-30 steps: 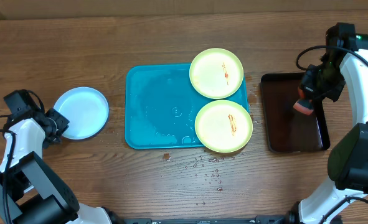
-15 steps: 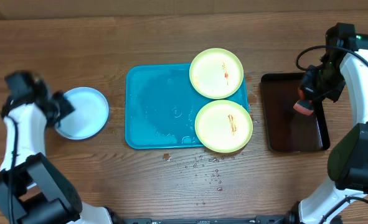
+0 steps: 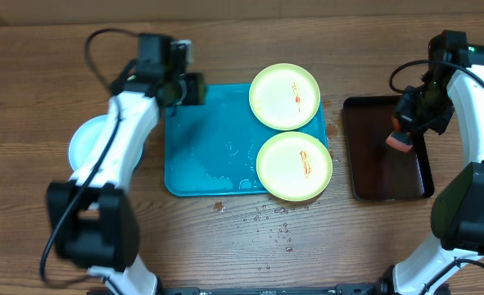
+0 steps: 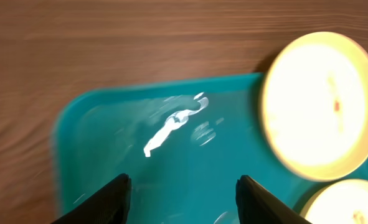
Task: Clean dirty plates on tray and stack at the side
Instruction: 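Grip upper yellow plate rim with left gripper and drag it left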
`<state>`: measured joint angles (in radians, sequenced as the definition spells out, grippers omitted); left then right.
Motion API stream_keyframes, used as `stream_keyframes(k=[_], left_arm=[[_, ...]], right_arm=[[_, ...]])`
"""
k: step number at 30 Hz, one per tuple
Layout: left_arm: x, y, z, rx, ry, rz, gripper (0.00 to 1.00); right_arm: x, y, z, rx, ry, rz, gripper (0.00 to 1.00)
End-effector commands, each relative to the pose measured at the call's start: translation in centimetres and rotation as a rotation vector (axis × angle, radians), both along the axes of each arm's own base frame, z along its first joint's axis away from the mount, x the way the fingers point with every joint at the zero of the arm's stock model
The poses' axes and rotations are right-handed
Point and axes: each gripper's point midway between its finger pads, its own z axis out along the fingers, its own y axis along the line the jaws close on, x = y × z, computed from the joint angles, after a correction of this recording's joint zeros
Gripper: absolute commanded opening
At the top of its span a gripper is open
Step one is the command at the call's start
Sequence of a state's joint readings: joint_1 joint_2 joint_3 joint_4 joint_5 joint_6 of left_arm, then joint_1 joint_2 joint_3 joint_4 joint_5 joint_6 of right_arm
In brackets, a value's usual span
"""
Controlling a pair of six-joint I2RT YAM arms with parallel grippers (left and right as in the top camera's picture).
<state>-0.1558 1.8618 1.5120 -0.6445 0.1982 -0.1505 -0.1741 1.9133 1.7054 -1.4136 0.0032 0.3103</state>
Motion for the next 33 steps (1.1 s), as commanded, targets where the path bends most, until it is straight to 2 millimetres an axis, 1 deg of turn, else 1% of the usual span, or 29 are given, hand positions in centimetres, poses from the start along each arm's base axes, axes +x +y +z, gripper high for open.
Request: stream_keyframes(k=[1,5,6,7,8,10,13,19,22,24,28,30,33], left_arm=[[1.9,-4.3,-1.6,-0.009,0.041,-0.068,0.56],[2.7,-8.2,-3.4,-0.023,0.088,-0.103,0.57],[2.8,-8.8,-3.9,-0.028,0.096,-0.111,0.57],[2.6,-9.9,-4.8,-0.042,0.116,-0.122,0.58],[2.4,-10.5,-5.5,-0.048,0.132,-0.120,0.58],[2.0,-11.2,-6.9,-0.050,0.168,-0.114,0.58],[1.6,-11.9,-8.5,-0.045,0.196,-0.124,0.58],[1.3,-12.5,-11.2,-0.032,0.231,-0.127,0.53],[1.5,-12.5,-12.4,-0.027,0.242,-0.110,0.45],[1.7,-12.4,-12.7,-0.022,0.238,-0.101,0.37],[2.6,-12.1,-12.5,-0.003,0.197,-0.086,0.28],[3.1,-12.2,-12.3,-0.007,0.177,-0.085,0.17],[3.6,-12.4,-12.1,-0.015,0.151,-0.085,0.06]], right_arm=[[0.1,0.1,0.5,0.001,-0.018,0.007,0.04],[0.1,0.1,0.5,0.002,-0.019,0.007,0.04],[0.1,0.1,0.5,0.002,-0.018,0.007,0.04],[0.1,0.1,0.5,0.002,-0.018,0.007,0.04],[0.1,0.1,0.5,0.001,-0.018,0.007,0.04],[0.1,0.1,0.5,0.002,-0.017,0.007,0.04],[0.0,0.1,0.5,0.002,-0.015,0.007,0.04],[-0.1,0.2,0.5,0.003,-0.012,0.007,0.04],[-0.1,0.2,0.5,0.003,-0.010,0.007,0.04],[-0.1,0.2,0.5,0.003,-0.010,0.007,0.04],[-0.1,0.2,0.5,0.003,-0.010,0.007,0.04],[-0.1,0.2,0.5,0.003,-0.011,0.007,0.04],[-0.1,0.2,0.5,0.003,-0.011,0.007,0.04]])
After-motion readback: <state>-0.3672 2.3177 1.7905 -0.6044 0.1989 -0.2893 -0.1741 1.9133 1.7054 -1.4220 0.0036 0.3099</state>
